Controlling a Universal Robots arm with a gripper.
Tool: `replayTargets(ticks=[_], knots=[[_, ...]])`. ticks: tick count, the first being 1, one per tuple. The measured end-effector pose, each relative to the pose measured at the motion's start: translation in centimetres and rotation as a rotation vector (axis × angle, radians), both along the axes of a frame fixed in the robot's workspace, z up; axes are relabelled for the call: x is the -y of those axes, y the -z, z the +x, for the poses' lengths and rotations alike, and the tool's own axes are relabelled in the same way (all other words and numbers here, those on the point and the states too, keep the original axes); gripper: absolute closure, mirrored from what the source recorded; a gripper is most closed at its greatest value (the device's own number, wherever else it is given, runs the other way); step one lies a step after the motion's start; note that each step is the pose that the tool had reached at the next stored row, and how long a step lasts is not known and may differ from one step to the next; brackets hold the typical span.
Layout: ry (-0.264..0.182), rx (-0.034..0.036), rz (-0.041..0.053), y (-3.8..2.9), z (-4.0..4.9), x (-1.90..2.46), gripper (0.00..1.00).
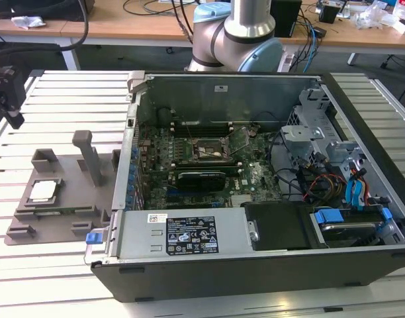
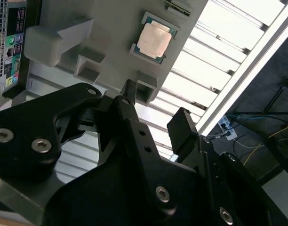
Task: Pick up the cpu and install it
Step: 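Pick up the cpu and move it towards the insertion slot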
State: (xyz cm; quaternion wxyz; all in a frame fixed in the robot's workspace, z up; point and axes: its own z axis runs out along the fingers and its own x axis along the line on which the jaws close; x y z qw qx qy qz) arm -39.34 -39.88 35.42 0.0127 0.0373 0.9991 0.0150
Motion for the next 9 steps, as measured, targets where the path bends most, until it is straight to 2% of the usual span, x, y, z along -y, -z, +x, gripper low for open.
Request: replayTargets(ticks=[9], knots=[[0.000,0.0000,0.0000,0.64,0.00,0.00,0.45]])
